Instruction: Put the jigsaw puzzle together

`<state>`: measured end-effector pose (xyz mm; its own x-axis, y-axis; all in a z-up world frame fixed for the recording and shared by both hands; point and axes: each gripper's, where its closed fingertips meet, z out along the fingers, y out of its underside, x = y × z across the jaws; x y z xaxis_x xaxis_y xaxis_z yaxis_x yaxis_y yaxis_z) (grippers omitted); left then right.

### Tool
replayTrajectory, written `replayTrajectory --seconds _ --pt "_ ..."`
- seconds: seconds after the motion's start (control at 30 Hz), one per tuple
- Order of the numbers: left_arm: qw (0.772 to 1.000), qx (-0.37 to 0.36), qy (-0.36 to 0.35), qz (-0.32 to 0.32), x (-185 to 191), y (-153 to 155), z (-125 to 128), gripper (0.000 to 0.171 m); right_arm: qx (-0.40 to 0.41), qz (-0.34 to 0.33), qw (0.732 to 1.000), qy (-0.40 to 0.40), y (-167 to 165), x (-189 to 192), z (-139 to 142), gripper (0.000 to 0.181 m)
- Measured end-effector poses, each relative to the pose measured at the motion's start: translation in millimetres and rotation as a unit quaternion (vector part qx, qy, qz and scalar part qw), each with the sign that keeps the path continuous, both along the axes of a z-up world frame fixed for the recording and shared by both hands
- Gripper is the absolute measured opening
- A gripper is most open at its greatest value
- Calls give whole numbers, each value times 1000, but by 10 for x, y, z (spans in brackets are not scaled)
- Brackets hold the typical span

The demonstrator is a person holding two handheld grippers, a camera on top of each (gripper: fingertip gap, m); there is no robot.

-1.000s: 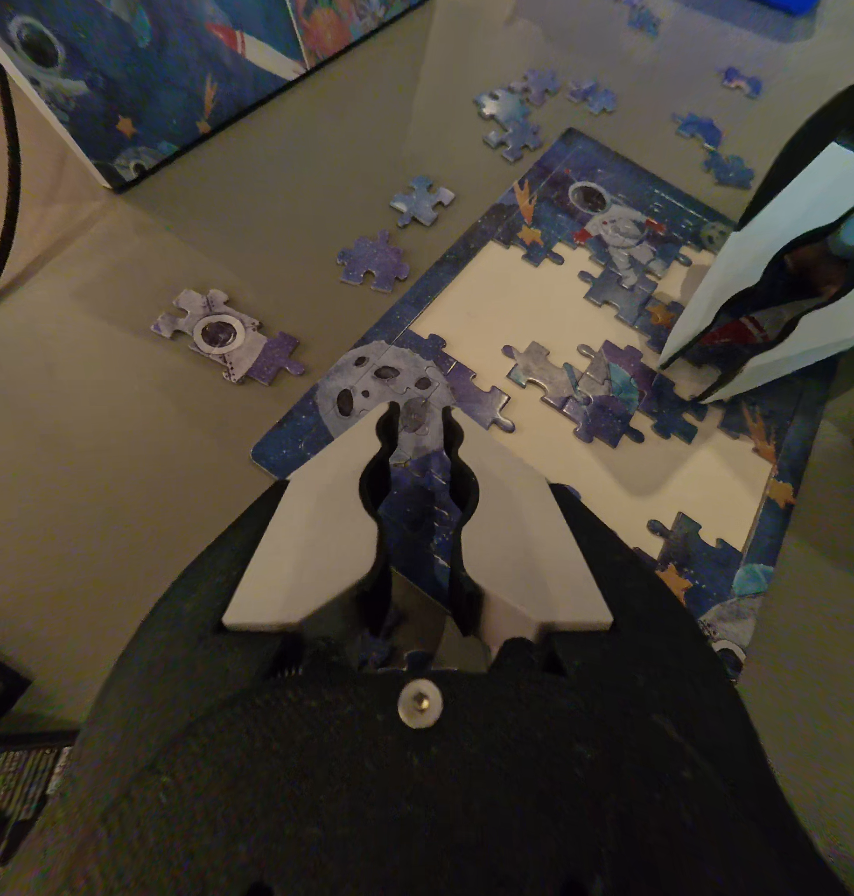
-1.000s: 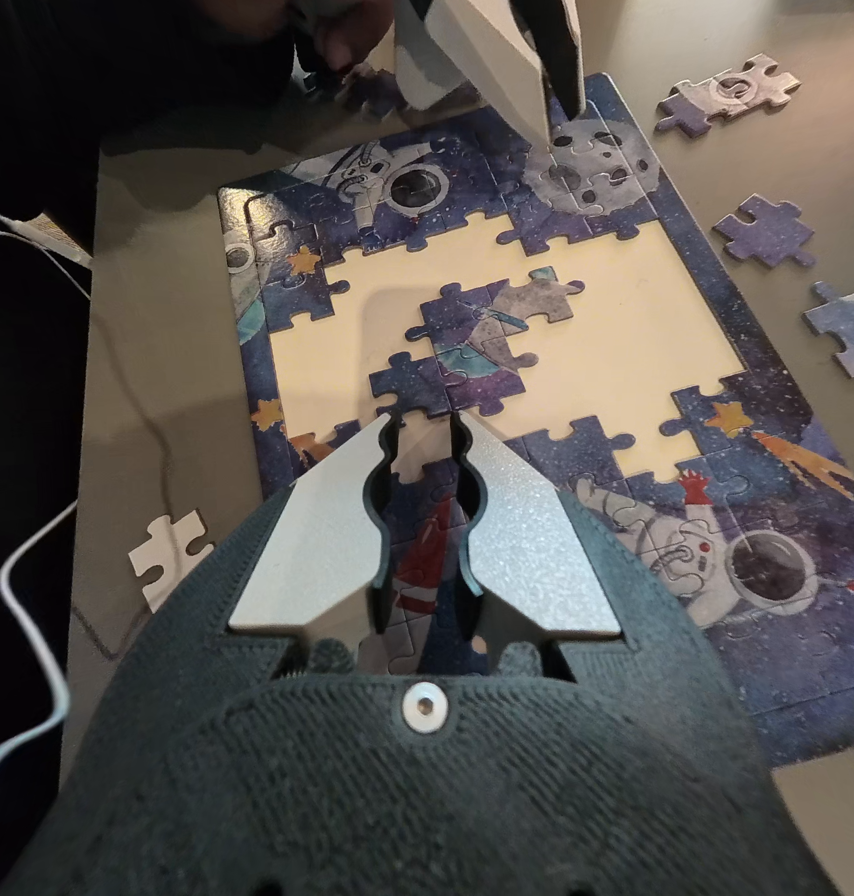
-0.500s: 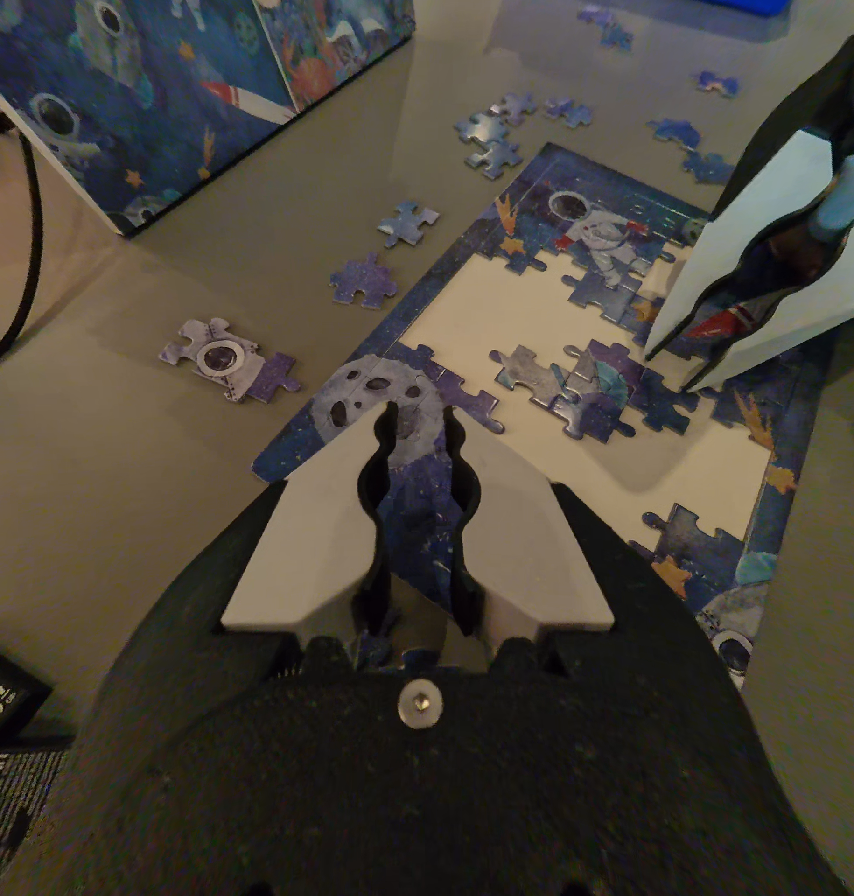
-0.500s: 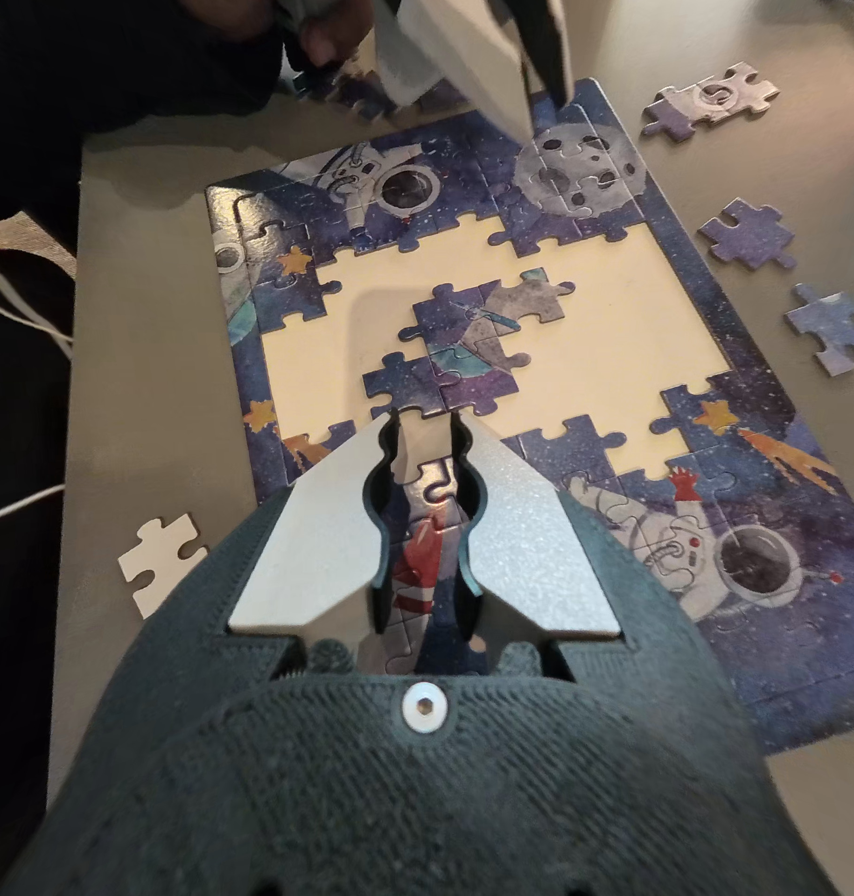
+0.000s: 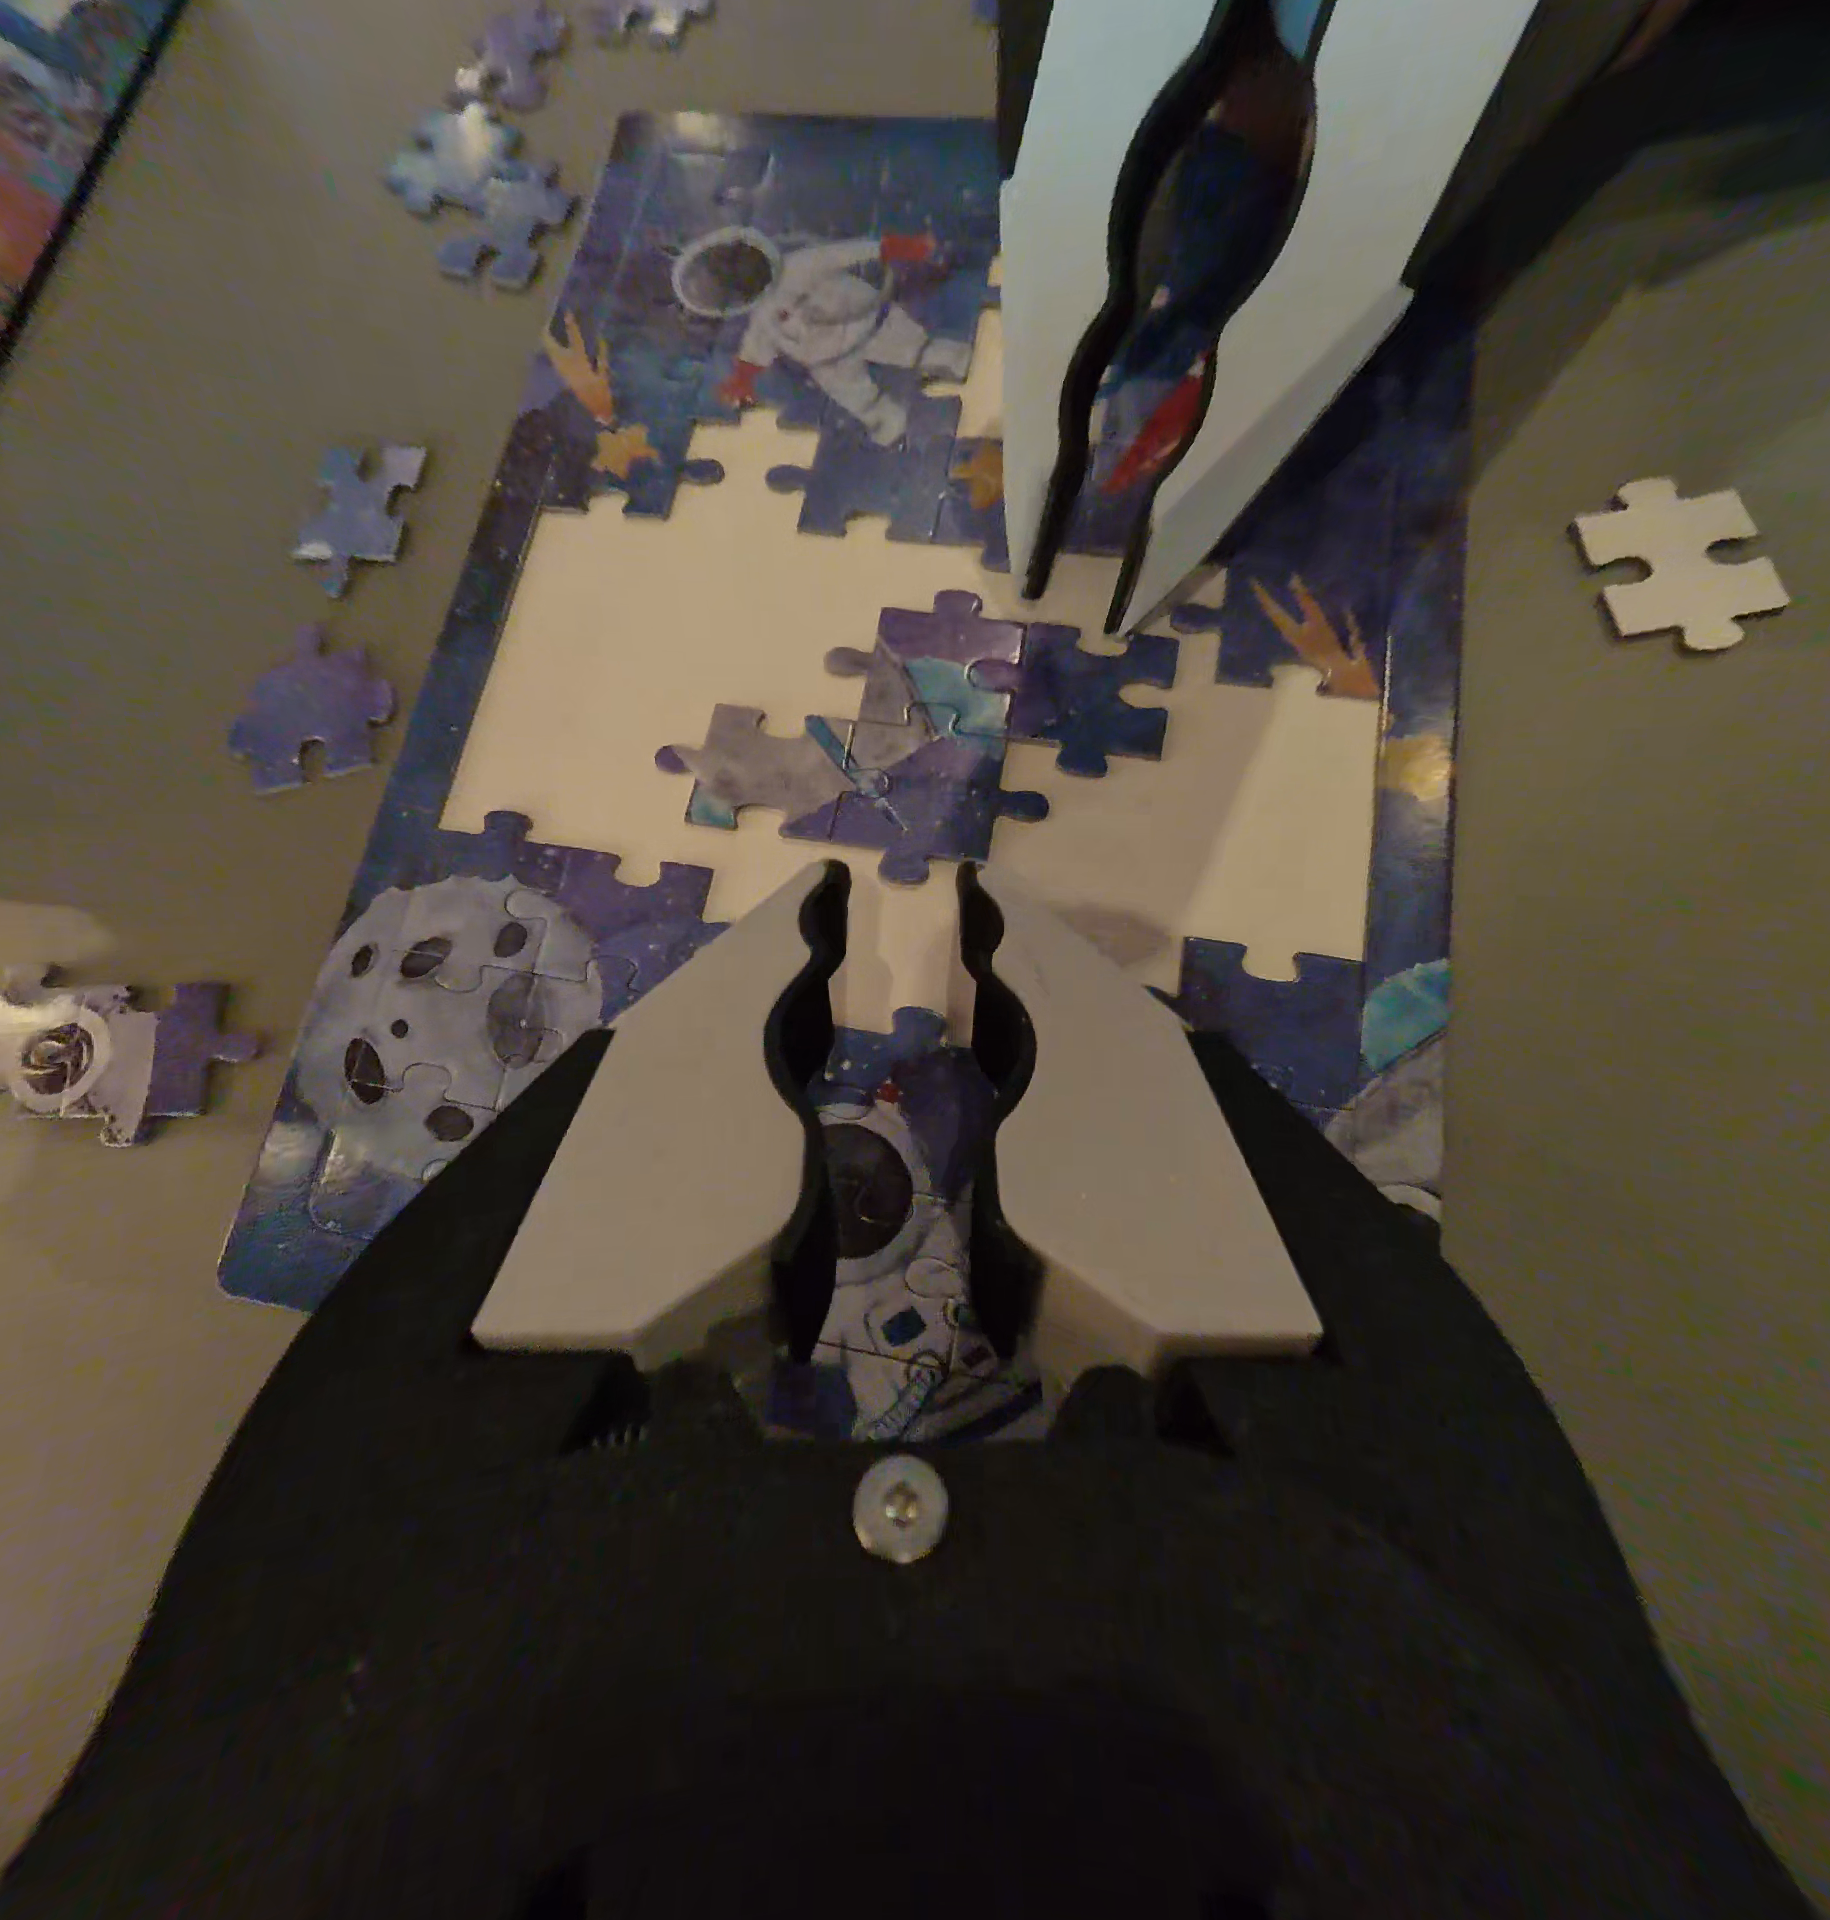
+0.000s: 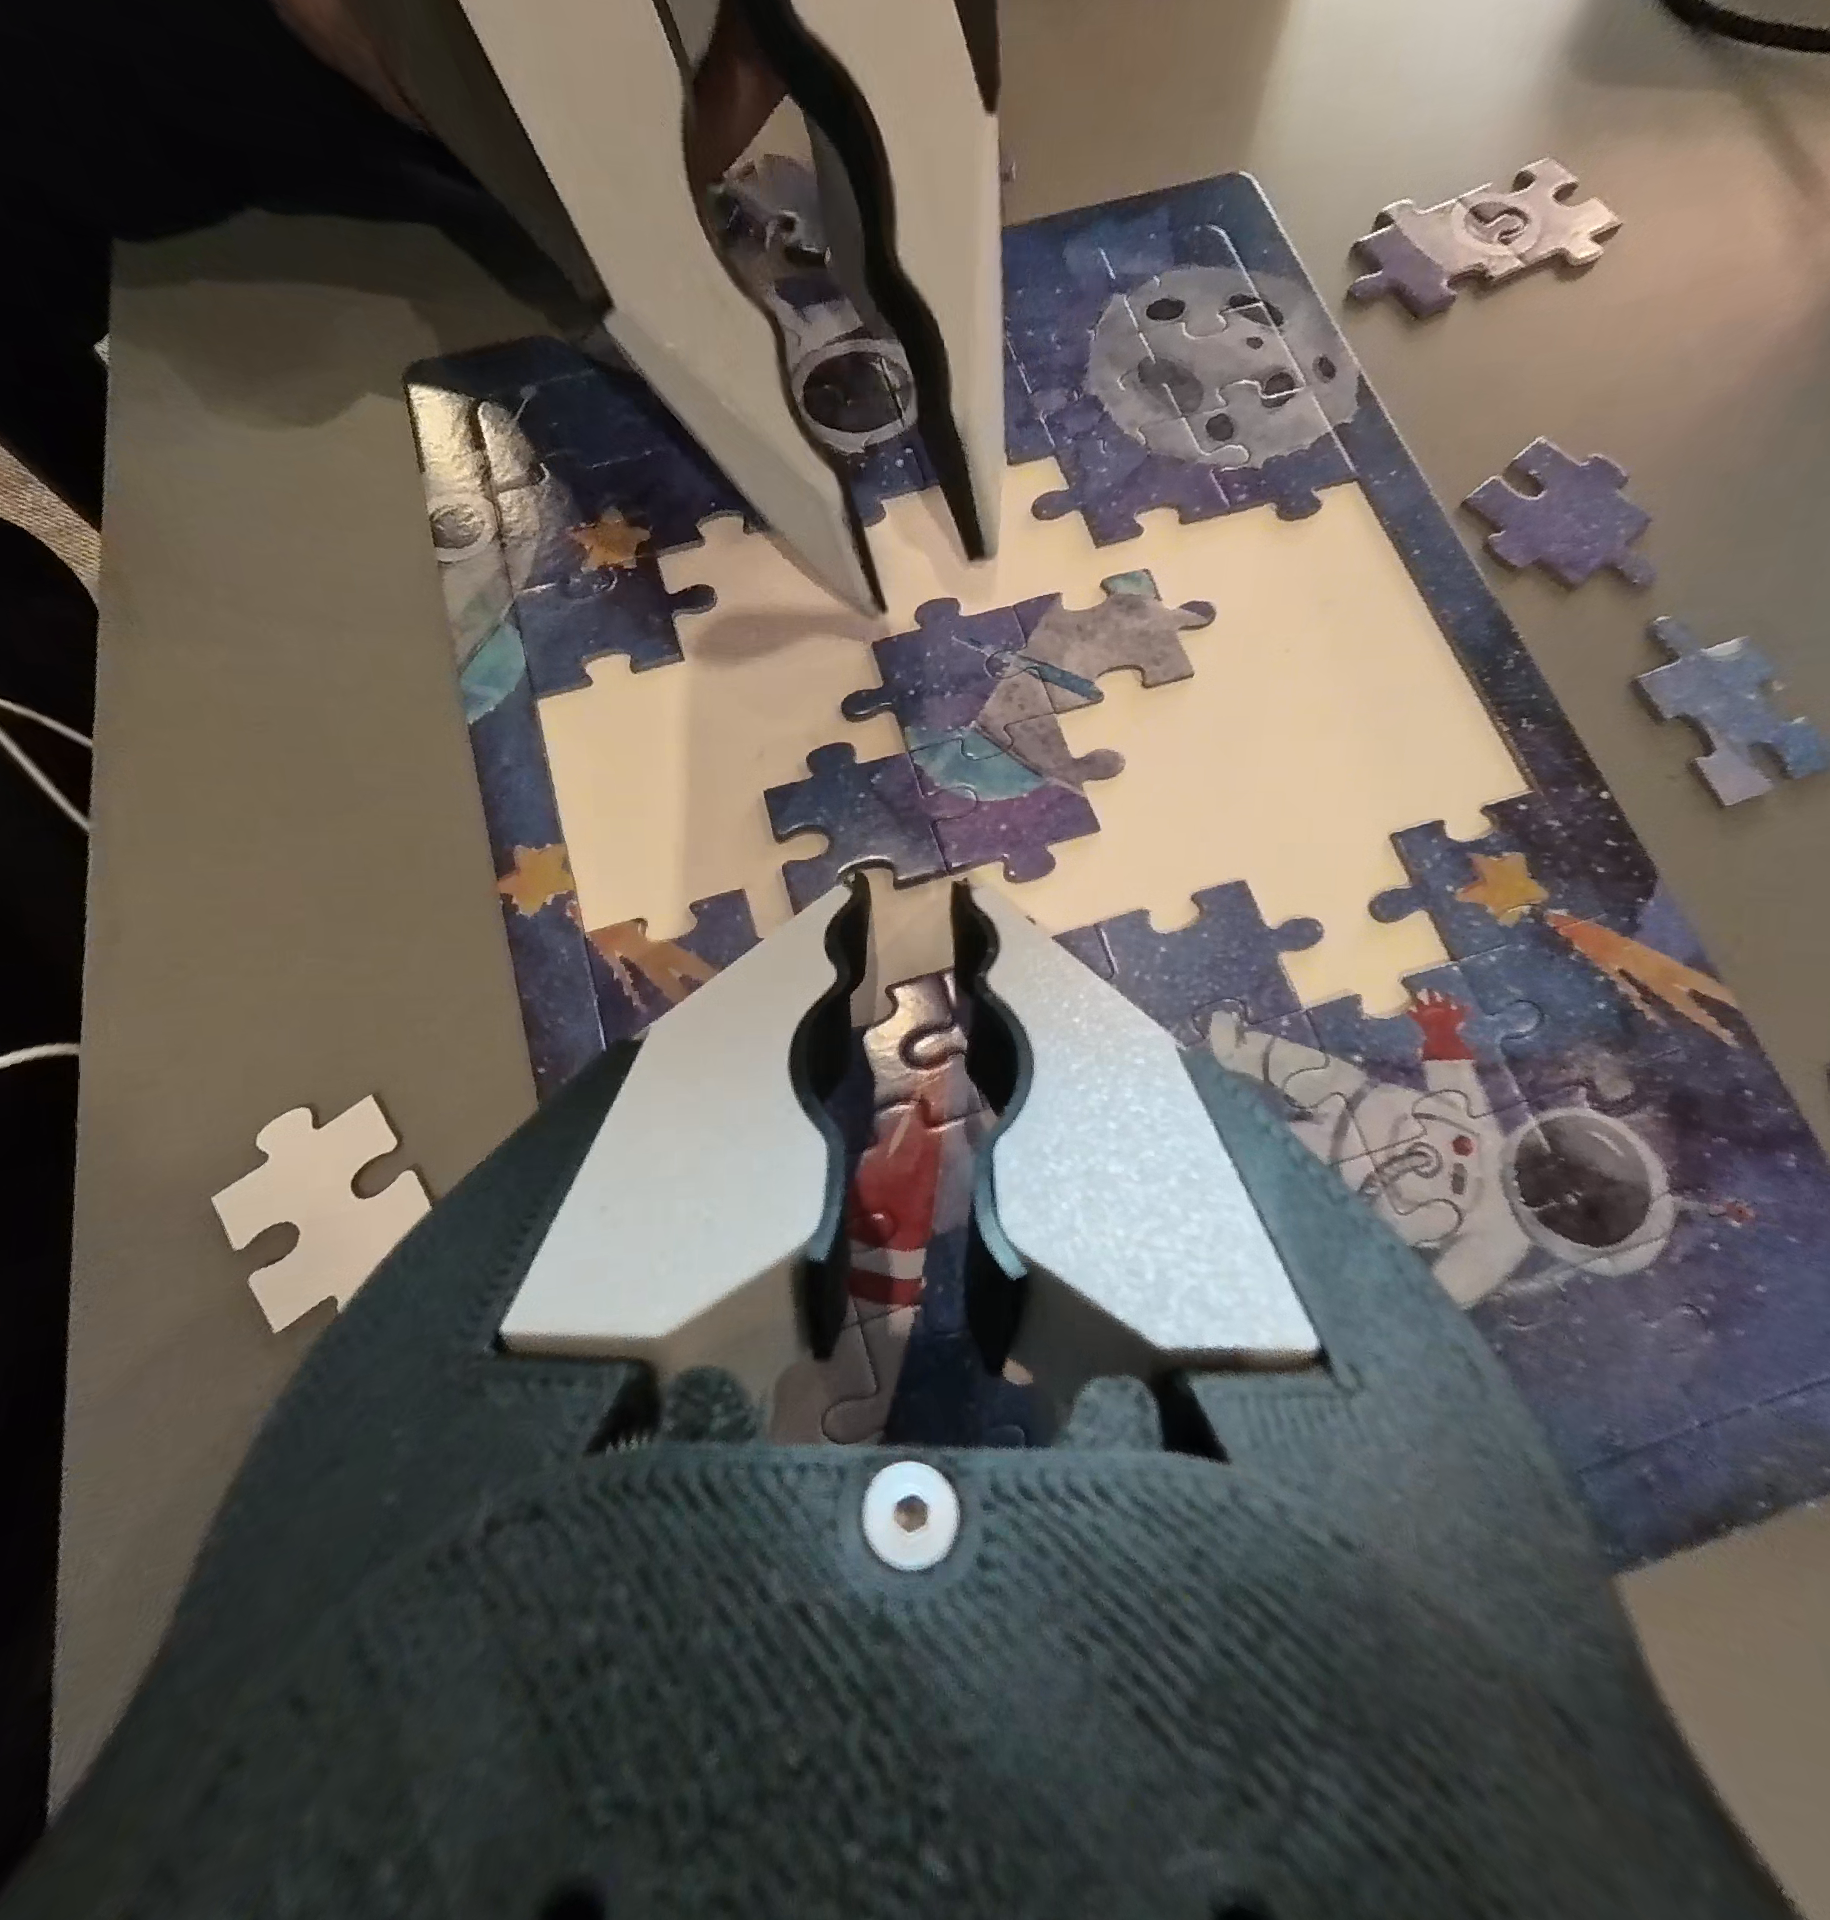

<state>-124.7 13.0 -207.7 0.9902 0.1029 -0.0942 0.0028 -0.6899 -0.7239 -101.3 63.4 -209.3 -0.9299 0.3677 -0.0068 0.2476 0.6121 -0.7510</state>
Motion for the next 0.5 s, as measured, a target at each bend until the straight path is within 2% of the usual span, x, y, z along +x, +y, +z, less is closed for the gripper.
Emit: replayTrajectory --seconds 0.27,0.5 --pt "1000 -14 -11 8 -24 -3 -48 22 -2 -3 1000 -5 2 -5 -1 13" --pt "999 -15 -20 41 -119 -15 -55 21 3 -22 1000 6 22 -68 2 9"
